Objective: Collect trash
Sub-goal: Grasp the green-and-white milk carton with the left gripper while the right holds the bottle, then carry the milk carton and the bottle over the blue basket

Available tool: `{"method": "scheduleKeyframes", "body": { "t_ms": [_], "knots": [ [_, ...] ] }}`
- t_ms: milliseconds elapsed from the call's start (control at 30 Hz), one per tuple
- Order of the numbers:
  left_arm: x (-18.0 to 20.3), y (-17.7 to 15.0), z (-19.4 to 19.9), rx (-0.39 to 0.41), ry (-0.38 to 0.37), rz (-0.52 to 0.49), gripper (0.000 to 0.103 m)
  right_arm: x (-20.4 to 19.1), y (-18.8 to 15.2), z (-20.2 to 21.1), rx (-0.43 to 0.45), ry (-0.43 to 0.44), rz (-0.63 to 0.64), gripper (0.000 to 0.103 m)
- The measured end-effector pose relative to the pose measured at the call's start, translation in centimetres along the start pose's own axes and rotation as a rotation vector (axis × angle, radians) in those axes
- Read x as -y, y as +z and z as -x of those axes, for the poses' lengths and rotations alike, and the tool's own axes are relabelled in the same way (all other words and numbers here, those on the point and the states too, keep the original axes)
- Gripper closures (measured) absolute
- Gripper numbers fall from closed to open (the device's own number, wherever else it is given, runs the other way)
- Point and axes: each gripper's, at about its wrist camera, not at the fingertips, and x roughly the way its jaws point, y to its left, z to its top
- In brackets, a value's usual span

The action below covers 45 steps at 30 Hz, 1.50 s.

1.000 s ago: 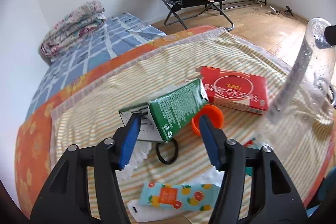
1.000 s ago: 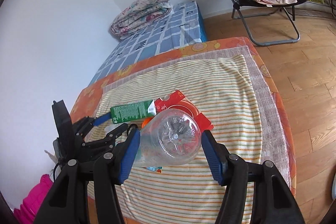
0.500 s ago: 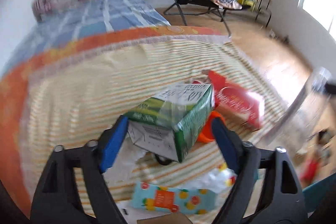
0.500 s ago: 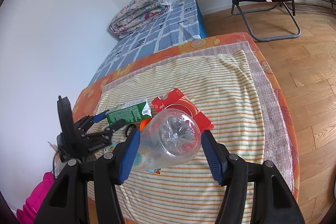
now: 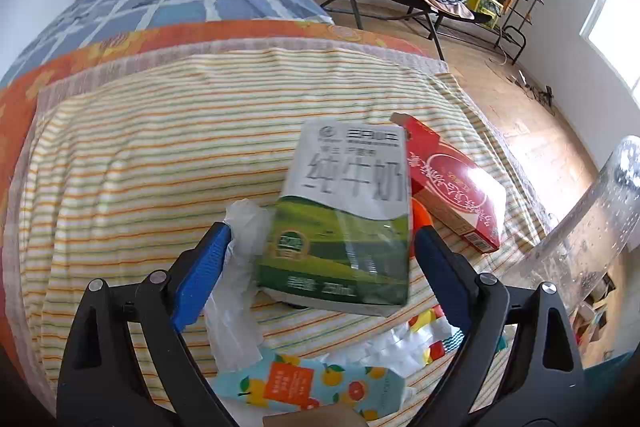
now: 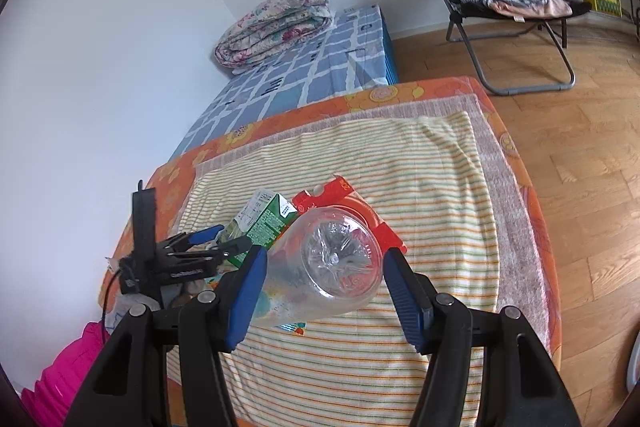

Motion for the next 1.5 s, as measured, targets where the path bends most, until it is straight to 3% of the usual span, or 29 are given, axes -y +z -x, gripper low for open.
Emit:
{"method": "scheduleKeyframes", "body": {
  "t_ms": [100, 167, 367, 867, 1000, 1500],
  "knots": [
    [1.0, 0.1, 0.3, 0.031, 0.031, -0.037, 0.011, -0.6, 0.1, 0.6, 0.022, -0.027, 0.038, 0.041],
    [1.5, 0.1, 0.2, 0.033, 0.069, -0.067, 0.033, -0.7, 0.3, 0.9, 0.033, -0.034, 0.048, 0.041],
    [2.2, 0.2, 1.8, 0.073, 0.069, -0.1, 0.035, -0.9, 0.4, 1.5, 0.047, -0.041, 0.057, 0.041],
    [-0.4, 1.0, 11.9, 0.186, -0.055, 0.043, 0.035, -4.0, 0.1, 5.5, 0.128, -0.057, 0.165, 0.041],
    [0.1, -0.3, 14.4, 0.218, 0.0, -0.006, 0.035, -4.9, -0.6, 6.6, 0.144, -0.055, 0.195, 0.041],
    [3.7, -11.7, 11.0, -0.035, -0.022, -0.138, 0.035, -6.6, -4.1, 7.2, 0.099, -0.05, 0.25, 0.041]
  ]
}}
